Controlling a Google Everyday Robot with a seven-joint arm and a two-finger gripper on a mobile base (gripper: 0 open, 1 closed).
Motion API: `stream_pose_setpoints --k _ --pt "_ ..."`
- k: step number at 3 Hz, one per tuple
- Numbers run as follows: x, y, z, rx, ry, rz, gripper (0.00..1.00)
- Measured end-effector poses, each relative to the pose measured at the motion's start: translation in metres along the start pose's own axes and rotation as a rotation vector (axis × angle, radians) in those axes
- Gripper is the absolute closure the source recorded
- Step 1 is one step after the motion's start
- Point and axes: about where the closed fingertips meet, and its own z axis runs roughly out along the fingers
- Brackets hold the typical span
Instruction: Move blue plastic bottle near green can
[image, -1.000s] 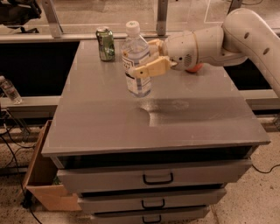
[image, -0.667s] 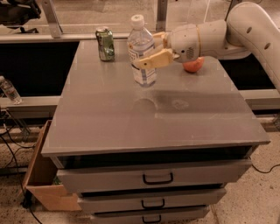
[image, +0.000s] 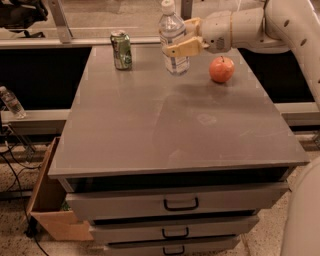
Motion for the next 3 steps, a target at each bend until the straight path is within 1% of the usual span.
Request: stream_pose_setpoints --k 1,2,3 --pt "0.025 -0.041 0.008 0.095 -0.015 0.015 1.0" --pt "0.046 -0.074 0.03 0.169 -0.051 0.048 1.0" --pt "0.059 -0.096 0.064 0.213 -0.071 0.085 1.0"
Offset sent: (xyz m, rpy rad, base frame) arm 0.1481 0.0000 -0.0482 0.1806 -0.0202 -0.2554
